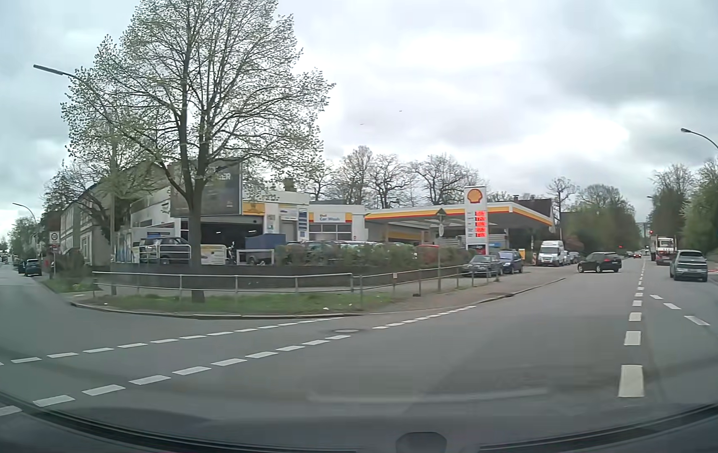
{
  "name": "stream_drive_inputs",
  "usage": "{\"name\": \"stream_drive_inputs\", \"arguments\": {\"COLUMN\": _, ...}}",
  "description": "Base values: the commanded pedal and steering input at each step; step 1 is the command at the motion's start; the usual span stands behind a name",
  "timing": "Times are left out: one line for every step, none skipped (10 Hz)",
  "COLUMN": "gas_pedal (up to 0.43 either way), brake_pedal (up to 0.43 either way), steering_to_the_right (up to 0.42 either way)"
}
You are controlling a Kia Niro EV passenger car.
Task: Follow the waypoints while adhering to traffic rules and regulations
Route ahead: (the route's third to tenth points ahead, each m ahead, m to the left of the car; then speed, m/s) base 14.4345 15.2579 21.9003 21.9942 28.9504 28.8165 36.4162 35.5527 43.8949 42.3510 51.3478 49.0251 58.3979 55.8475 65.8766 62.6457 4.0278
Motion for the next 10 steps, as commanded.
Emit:
{"name": "stream_drive_inputs", "arguments": {"gas_pedal": 0.22, "brake_pedal": 0.006, "steering_to_the_right": -0.431}}
{"name": "stream_drive_inputs", "arguments": {"gas_pedal": 0.22, "brake_pedal": 0.0, "steering_to_the_right": -0.431}}
{"name": "stream_drive_inputs", "arguments": {"gas_pedal": 0.209, "brake_pedal": 0.006, "steering_to_the_right": -0.431}}
{"name": "stream_drive_inputs", "arguments": {"gas_pedal": 0.209, "brake_pedal": 0.006, "steering_to_the_right": -0.43}}
{"name": "stream_drive_inputs", "arguments": {"gas_pedal": 0.209, "brake_pedal": 0.006, "steering_to_the_right": -0.429}}
{"name": "stream_drive_inputs", "arguments": {"gas_pedal": 0.209, "brake_pedal": 0.006, "steering_to_the_right": -0.426}}
{"name": "stream_drive_inputs", "arguments": {"gas_pedal": 0.209, "brake_pedal": 0.006, "steering_to_the_right": -0.42}}
{"name": "stream_drive_inputs", "arguments": {"gas_pedal": 0.209, "brake_pedal": 0.0, "steering_to_the_right": -0.407}}
{"name": "stream_drive_inputs", "arguments": {"gas_pedal": 0.209, "brake_pedal": 0.0, "steering_to_the_right": -0.393}}
{"name": "stream_drive_inputs", "arguments": {"gas_pedal": 0.197, "brake_pedal": 0.006, "steering_to_the_right": -0.381}}
